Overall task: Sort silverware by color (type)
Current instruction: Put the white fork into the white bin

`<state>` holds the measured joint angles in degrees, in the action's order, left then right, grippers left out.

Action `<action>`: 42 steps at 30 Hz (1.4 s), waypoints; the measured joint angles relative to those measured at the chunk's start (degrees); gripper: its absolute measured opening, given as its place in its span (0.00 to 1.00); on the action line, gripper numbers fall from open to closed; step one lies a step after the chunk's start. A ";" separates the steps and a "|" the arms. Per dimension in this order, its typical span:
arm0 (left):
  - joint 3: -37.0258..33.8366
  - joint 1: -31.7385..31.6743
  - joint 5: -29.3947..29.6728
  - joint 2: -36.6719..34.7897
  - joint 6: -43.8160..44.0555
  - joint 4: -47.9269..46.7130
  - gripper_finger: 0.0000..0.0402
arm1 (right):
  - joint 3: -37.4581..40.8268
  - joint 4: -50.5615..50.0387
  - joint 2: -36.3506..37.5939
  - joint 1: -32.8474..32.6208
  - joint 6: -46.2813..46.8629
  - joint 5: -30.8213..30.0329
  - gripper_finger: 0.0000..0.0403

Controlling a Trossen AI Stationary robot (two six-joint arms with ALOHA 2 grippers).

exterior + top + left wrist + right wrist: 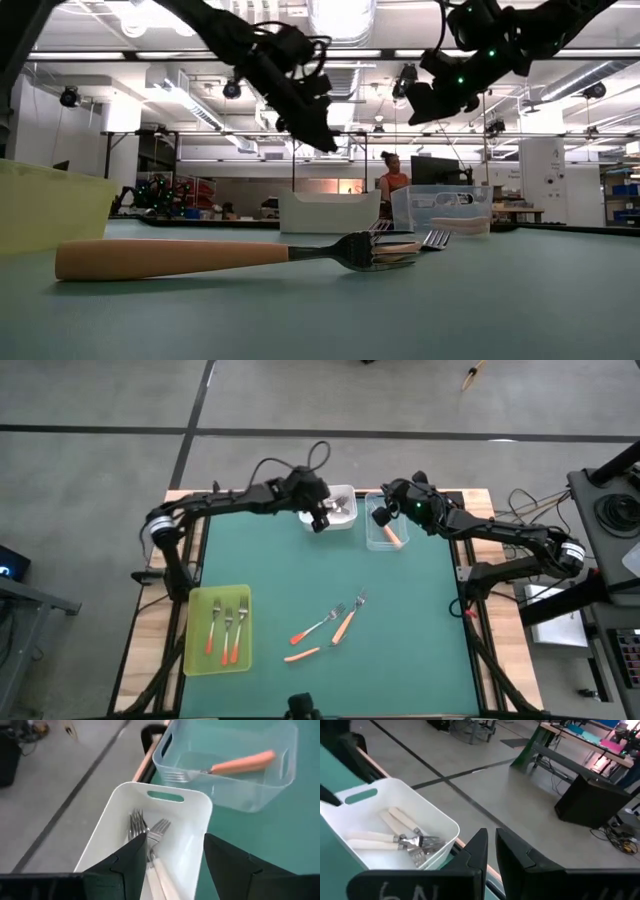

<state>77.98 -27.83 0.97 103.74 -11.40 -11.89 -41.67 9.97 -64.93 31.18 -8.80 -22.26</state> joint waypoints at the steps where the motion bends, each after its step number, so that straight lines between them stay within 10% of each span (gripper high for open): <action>1: 2.23 -0.08 0.00 1.26 -0.65 -2.22 0.44 | 0.02 -0.36 0.00 0.00 -0.02 0.00 0.07; 30: 10.40 -3.99 -0.13 13.28 -7.58 -3.57 0.33 | 1.07 6.72 0.00 3.67 -5.40 7.59 0.07; 42: 10.34 -4.27 -0.20 16.34 2.63 -3.33 0.33 | 1.10 11.53 -0.62 11.06 -7.06 12.86 0.07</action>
<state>88.32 -32.10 0.78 120.08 -8.77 -15.22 -40.57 21.50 -65.55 42.24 -15.86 -9.40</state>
